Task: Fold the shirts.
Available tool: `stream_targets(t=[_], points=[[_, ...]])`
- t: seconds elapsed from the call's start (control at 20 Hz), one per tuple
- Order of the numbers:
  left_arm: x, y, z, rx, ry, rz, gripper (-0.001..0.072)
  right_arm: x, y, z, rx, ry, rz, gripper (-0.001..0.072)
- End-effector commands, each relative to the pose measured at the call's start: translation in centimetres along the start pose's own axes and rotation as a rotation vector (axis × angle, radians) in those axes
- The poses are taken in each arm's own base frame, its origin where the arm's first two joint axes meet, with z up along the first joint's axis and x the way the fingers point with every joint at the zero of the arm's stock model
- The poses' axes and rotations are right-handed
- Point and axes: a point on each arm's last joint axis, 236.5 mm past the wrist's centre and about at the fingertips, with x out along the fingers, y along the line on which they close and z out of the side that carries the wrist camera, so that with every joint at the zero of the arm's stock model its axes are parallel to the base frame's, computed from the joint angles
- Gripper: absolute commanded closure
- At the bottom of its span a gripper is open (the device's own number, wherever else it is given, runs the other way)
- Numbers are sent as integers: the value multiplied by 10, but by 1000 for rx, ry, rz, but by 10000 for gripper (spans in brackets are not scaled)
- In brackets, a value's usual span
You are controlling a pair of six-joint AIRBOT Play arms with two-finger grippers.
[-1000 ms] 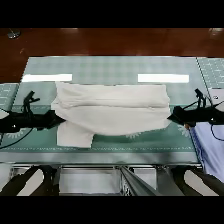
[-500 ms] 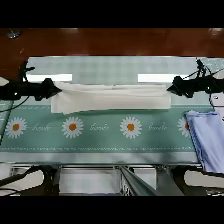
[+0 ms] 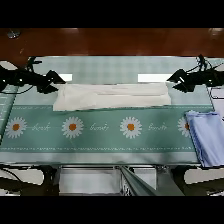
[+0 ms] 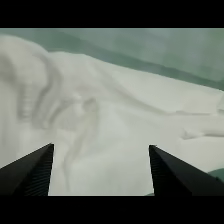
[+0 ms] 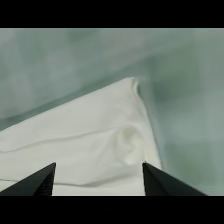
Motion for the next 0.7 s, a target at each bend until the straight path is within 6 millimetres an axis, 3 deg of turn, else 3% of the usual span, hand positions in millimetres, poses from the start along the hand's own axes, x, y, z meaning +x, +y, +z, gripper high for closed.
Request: stream_targets(t=[0.0, 0.1, 0.25, 0.35, 0.55, 0.6, 0.65], points=[[-44, 34, 25, -8, -91, 160, 8, -20, -47, -8, 106, 57, -71, 89], [-69, 23, 41, 23, -201, 161, 8, -16, -58, -13, 137, 79, -105, 90], [-89, -15, 51, 103, -316, 139, 8, 12, -44, -34, 131, 172, -77, 90], [-88, -39, 47, 165, -325, 122, 8, 32, -33, -47, 117, 225, -64, 90], [-66, -72, 30, 235, -277, 96, 8, 60, -8, -65, 101, 288, -26, 93], [-62, -79, 26, 250, -267, 90, 8, 63, -3, -67, 96, 292, -20, 135], [-58, -85, 22, 264, -258, 85, 8, 64, 0, -68, 89, 294, -14, 338]])
